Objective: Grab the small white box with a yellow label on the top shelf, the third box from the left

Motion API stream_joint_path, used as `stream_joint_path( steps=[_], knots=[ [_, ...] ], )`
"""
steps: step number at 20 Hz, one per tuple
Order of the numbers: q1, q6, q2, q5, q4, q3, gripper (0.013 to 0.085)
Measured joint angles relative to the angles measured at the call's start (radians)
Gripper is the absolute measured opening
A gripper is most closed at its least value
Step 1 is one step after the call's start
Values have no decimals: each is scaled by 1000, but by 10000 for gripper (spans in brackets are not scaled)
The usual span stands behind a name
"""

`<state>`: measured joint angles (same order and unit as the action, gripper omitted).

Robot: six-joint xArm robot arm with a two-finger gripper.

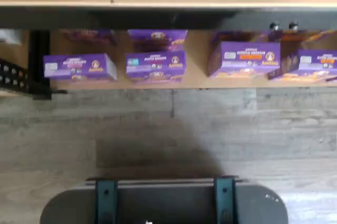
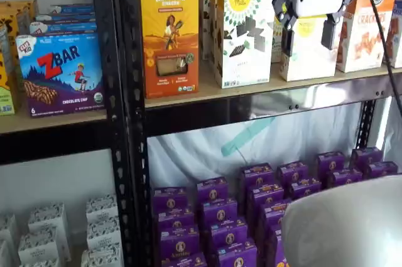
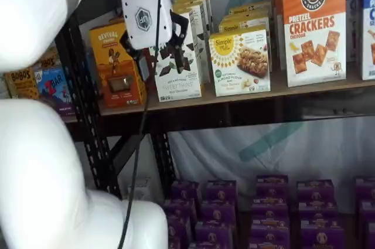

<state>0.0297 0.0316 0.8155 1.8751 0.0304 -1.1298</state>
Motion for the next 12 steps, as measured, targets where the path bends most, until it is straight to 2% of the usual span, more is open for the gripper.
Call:
stream_joint_path(
  steps=[3,12],
  knots=[
    [25,23,-22,-52,5,3,850],
    [145,132,-122,-156,-22,-41,850]
  ],
)
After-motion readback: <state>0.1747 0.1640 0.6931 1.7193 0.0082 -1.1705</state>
